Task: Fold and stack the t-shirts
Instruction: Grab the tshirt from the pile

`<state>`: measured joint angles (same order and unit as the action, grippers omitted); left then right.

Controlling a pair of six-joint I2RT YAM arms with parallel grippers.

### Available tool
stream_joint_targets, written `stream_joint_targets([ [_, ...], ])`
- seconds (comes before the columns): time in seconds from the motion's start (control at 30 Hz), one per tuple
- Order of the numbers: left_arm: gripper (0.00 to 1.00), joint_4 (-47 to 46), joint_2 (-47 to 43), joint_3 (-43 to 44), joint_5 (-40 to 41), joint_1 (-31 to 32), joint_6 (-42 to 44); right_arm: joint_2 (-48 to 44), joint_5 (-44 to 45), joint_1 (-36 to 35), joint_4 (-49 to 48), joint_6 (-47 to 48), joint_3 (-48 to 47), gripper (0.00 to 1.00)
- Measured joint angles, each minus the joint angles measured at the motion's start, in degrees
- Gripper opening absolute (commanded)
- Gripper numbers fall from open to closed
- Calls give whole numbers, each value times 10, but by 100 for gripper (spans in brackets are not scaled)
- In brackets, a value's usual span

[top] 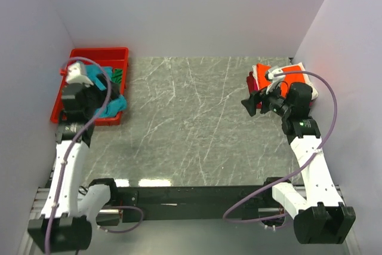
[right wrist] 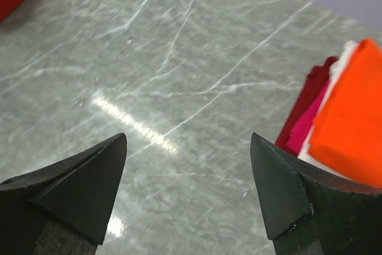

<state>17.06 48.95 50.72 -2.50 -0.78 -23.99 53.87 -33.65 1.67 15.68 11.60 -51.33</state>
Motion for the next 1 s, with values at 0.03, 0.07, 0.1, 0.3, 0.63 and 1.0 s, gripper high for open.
stream_joint_targets([
  [0.03,88,0,19,15,-11,-26,-19,-1,-5,-3,5,4,4,90],
  [0.07,82,-2,32,25,-16,-47,-32,-2,-10,-5,9,9,9,90],
  [0.1,71,-2,53,35,-28,-80,-52,-3,-14,-7,16,13,11,90],
  [0.3,63,-3,216,78,-91,-165,-122,-5,-23,-8,30,20,12,90],
  [0.63,61,11,512,223,-79,-173,-69,-5,-31,-8,37,29,12,90],
  [1.0,37,47,659,376,-2,-169,13,5,-31,-8,42,32,12,91],
])
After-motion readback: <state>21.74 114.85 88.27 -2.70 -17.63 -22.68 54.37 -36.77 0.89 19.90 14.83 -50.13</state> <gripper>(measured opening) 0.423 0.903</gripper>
